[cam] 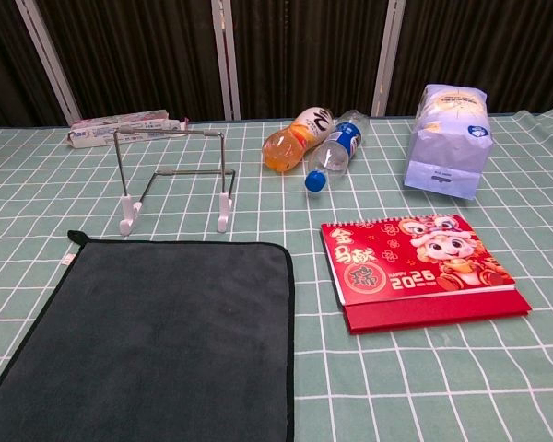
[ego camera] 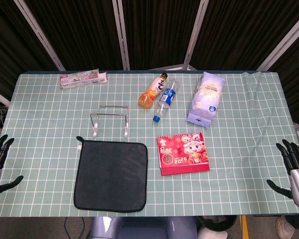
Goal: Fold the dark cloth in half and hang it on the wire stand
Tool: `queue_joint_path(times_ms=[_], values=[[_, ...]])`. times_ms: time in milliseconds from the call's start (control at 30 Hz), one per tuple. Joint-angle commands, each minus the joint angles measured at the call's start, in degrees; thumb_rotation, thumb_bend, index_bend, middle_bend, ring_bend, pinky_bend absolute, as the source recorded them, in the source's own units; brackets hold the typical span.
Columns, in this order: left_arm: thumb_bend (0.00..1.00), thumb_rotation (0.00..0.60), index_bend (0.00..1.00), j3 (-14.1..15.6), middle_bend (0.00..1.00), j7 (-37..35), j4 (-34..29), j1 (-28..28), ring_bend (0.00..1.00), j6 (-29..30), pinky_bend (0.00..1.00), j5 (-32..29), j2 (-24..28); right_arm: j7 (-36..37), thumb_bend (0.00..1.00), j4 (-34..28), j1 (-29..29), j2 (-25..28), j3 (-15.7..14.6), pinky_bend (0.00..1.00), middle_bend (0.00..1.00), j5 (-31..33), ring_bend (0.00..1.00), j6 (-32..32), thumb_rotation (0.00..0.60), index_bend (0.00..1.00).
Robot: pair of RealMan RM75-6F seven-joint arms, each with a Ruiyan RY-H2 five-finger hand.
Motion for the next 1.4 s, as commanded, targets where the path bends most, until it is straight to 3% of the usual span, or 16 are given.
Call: queue_joint_path(times_ms=[33, 300, 433, 633, 800, 933, 1067, 1233, 1400], values=[[0.00, 0.600, 0.00, 0.1, 0.00, -0.1, 0.2, 0.0, 0.00, 0.0, 0.00, 0.1, 0.0, 0.1, 0.00, -0.1, 0.1, 0.0, 0.0, 0.00, 0.00, 0.0, 0.00, -0.2, 0.600, 0.02], [0.00, 0.600, 0.00, -0.4, 0.00, 0.5, 2.1, -3.0, 0.00, -3.1, 0.00, 3.2, -2.0, 1.0, 0.00, -1.0, 0.1, 0.8, 0.2, 0.00, 0.00, 0.3, 0.00, -0.6, 0.600, 0.07], [0.00, 0.600, 0.00, -1.5, 0.00, 3.5, 1.8, -8.2, 0.00, -9.4, 0.00, 5.2, -3.6, 1.2, 0.00, -1.2, 0.1, 1.1, 0.4, 0.00, 0.00, 1.3, 0.00, -1.1, 0.600, 0.08], [0.00, 0.600, 0.00, -4.3, 0.00, 13.7, -0.6, -18.0, 0.00, -21.4, 0.00, 6.9, -7.3, 1.0, 0.00, -1.4, 0.3, 1.3, 1.2, 0.00, 0.00, 3.8, 0.00, -2.4, 0.600, 0.13], [0.00, 0.600, 0.00, -7.0, 0.00, 22.3, 1.5, -28.8, 0.00, -33.6, 0.00, 7.7, -14.0, 0.5, 0.00, -0.9, 0.8, 1.1, 2.1, 0.00, 0.00, 6.8, 0.00, -4.5, 0.600, 0.14], [0.01, 0.600, 0.00, -7.6, 0.00, 25.7, 5.1, -34.3, 0.00, -39.2, 0.00, 7.8, -19.7, 0.3, 0.00, -0.7, 0.9, 1.1, 2.6, 0.00, 0.00, 8.8, 0.00, -5.4, 0.600, 0.15], [0.12, 0.600, 0.08, -7.4, 0.00, 27.1, 8.2, -37.8, 0.00, -42.3, 0.00, 7.6, -24.1, 0.2, 0.00, -0.5, 0.8, 1.2, 3.0, 0.00, 0.00, 10.1, 0.00, -5.9, 0.600, 0.06], [0.30, 0.600, 0.18, -6.5, 0.00, 27.5, 11.7, -41.4, 0.00, -45.2, 0.00, 7.1, -28.8, 0.1, 0.00, -0.1, 0.6, 1.2, 3.2, 0.00, 0.00, 11.6, 0.00, -6.7, 0.600, 0.09], [0.33, 0.600, 0.26, -5.0, 0.00, 26.0, 14.9, -43.3, 0.00, -46.0, 0.00, 7.2, -31.6, 0.4, 0.00, 0.1, 0.3, 1.3, 3.3, 0.00, 0.00, 12.4, 0.00, -7.0, 0.600, 0.08]])
